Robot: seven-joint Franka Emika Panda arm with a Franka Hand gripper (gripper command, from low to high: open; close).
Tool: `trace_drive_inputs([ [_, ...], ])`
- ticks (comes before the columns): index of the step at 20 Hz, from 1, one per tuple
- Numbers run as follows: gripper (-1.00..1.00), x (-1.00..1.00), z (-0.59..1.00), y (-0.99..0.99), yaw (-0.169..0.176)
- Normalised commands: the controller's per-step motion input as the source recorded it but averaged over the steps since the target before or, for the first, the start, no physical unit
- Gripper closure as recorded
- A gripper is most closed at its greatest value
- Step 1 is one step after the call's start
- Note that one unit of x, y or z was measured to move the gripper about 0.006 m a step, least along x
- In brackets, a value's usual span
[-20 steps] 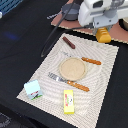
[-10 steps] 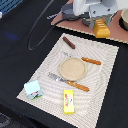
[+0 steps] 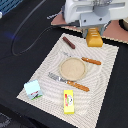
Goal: Interact with the objects in diverse but meaningful ways.
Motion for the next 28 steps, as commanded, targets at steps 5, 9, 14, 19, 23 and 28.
trace_drive_inputs([
  [5,1.00,-0.21,-0.28,-0.31,0.000],
  [9,1.00,-0.23,-0.41,-0.05,0.002],
  [14,1.00,-0.35,-0.39,0.04,0.008],
  [19,1.00,-0.37,-0.42,0.00,0.005],
  [23,1.00,-0.36,-0.44,-0.04,0.000],
  [28,1.00,-0.35,-0.47,-0.08,0.000],
])
